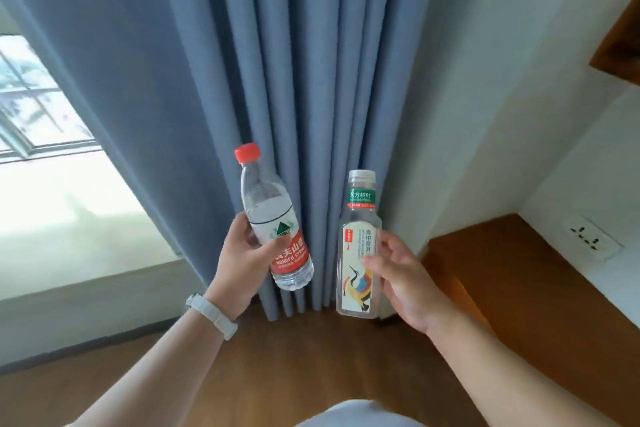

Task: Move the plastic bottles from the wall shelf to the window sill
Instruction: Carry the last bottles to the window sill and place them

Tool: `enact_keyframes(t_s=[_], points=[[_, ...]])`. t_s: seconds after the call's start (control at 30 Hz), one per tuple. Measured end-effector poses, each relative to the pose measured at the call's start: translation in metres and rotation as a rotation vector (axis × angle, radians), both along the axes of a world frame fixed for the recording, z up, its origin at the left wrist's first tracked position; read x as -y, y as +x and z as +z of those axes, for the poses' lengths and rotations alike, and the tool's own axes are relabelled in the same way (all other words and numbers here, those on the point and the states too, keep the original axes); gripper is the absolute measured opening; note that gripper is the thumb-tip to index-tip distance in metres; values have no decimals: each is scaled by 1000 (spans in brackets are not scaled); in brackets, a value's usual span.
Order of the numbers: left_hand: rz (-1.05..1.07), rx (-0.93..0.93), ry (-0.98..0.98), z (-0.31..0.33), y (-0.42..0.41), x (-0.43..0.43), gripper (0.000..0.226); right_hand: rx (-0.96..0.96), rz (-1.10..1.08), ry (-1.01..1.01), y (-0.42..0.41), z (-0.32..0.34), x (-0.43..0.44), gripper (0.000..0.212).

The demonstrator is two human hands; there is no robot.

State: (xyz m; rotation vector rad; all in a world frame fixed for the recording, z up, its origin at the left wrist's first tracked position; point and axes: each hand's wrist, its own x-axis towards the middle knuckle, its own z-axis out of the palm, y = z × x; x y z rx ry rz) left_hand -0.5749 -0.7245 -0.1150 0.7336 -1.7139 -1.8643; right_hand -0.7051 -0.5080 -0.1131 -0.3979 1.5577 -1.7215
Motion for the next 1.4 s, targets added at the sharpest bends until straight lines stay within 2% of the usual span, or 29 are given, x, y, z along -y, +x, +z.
enact_keyframes(t_s=[0.13, 0.27, 0.4, 0.53, 0.6, 0.8, 1.0, 1.27, 1.4], points=[[90, -20, 13, -2, 52, 39, 58, -4, 111, 3, 26, 2, 61, 53], [217, -45, 14, 0, 103, 69, 73, -23, 254, -1, 49, 4, 114, 51], [351, -28, -11, 1, 146, 88, 63, -11, 404, -17, 67, 6, 160, 60], [465, -2, -14, -1, 176, 103, 70, 24, 517, -30, 79, 5, 200, 58], [513, 7, -10, -3, 185, 110, 70, 29, 567, -29, 82, 4, 220, 66], [649, 33, 8, -6, 184, 131, 70, 26, 735, -34, 73, 3, 282, 73], [776, 24, 26, 2, 150, 164, 79, 69, 868, -50, 38, 5, 346, 78], [949, 42, -35, 20, 117, 182, 75, 36, 1055, -88, 6, 5, 422, 57], [1041, 77, -63, 24, 125, 181, 69, 55, 1158, -119, 21, 5, 443, 69]])
